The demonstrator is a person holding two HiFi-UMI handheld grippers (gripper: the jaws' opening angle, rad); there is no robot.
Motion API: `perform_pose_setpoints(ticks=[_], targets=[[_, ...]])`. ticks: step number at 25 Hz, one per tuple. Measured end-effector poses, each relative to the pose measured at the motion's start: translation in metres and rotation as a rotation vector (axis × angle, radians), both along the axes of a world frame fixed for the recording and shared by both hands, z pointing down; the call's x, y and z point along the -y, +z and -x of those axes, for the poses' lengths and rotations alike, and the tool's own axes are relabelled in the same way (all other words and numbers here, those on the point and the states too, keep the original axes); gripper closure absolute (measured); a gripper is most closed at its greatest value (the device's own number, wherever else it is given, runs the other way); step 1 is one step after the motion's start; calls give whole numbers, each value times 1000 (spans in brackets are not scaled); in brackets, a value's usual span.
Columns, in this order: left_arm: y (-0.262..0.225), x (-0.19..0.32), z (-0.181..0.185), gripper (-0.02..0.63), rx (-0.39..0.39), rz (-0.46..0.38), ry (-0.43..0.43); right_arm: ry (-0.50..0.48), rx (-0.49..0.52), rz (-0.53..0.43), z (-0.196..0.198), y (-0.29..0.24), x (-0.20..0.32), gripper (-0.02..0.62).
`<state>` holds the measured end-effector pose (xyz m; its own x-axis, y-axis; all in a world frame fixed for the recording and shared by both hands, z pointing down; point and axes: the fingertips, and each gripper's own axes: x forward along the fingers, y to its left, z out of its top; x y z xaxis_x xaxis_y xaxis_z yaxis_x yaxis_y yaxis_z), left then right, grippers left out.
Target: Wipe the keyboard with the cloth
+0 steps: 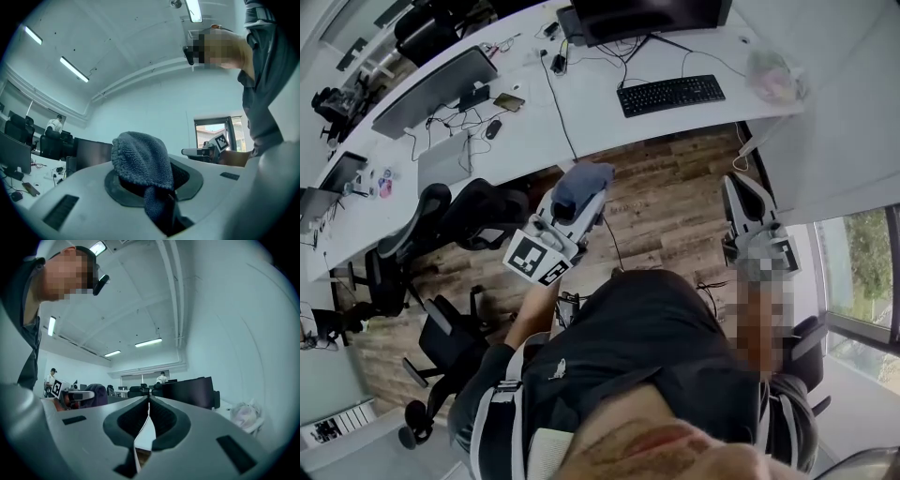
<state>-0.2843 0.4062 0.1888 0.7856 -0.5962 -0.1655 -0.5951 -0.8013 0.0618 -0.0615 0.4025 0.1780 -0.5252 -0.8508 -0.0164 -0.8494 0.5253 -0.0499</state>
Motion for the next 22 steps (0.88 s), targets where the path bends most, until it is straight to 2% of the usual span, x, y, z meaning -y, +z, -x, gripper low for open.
perform_pose_setpoints(ticks=[6,10,15,22], targets=[[12,20,19,520,27,10,37,35,-29,11,22,3,9,584],[16,39,11,520,36,21,37,32,-54,38,9,10,25,584],[26,78,-21,520,69,53,1,3,-35,54,-23,19,65,584],[35,126,-84,520,105,120,-50,-61,4,67,-89,23,122,584]])
